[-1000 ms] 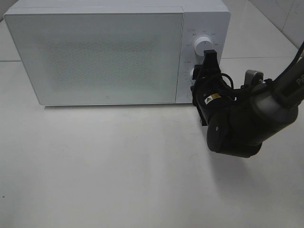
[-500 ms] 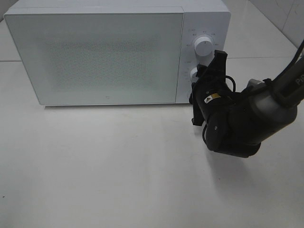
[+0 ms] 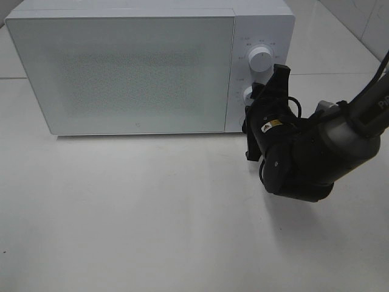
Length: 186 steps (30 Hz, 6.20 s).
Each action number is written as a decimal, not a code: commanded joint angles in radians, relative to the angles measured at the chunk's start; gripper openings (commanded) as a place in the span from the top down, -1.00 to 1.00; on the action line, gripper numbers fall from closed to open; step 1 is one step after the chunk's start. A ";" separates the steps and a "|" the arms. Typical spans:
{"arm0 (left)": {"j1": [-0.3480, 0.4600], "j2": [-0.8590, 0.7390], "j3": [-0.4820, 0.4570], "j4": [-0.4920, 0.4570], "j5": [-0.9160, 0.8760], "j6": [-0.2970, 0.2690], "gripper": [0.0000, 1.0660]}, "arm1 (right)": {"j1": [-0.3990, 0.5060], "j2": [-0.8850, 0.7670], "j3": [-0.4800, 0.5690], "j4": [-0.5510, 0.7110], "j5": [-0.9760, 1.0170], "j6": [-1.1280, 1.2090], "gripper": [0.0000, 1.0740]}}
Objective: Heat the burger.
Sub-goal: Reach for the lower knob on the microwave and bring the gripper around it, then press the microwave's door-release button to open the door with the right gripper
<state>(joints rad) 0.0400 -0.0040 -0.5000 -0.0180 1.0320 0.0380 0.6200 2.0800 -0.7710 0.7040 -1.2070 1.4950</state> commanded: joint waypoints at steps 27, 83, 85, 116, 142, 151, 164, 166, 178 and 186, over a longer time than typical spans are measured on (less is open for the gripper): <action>0.001 -0.025 0.003 0.000 -0.004 -0.001 -0.83 | 0.000 -0.089 0.114 -0.126 -0.038 -0.068 -0.40; 0.001 -0.025 0.003 0.000 -0.004 -0.001 -0.83 | -0.247 -0.948 0.014 -0.723 1.865 -1.431 -0.39; 0.001 -0.025 0.003 0.000 -0.004 -0.001 -0.83 | -0.247 -1.008 0.014 -0.723 1.938 -1.452 -0.39; 0.001 -0.025 0.003 0.000 -0.004 -0.001 -0.83 | -0.400 -1.883 0.242 -0.765 2.274 -1.440 -0.39; 0.001 -0.024 0.003 0.001 -0.004 -0.001 -0.83 | -0.538 -2.110 0.266 -0.773 2.238 -1.439 -0.39; 0.001 -0.024 0.003 0.001 -0.004 -0.001 -0.83 | -0.538 -2.045 0.237 -0.775 2.109 -1.439 -0.39; 0.001 -0.024 0.003 0.001 -0.004 -0.001 -0.83 | -0.538 -1.768 0.241 -0.775 1.772 -1.439 -0.37; 0.001 -0.024 0.003 0.001 -0.004 -0.001 -0.83 | -0.538 -1.726 0.241 -0.775 1.727 -1.439 -0.36; 0.001 -0.024 0.003 0.001 -0.004 -0.001 -0.83 | -0.538 -1.475 0.241 -0.773 1.469 -1.439 -0.35; 0.001 -0.024 0.003 0.001 -0.004 -0.001 -0.83 | -0.538 -1.347 0.241 -0.773 1.340 -1.439 -0.35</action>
<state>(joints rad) 0.0400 -0.0040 -0.5000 -0.0180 1.0320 0.0380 0.0910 0.7300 -0.5250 -0.0620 0.1640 0.0510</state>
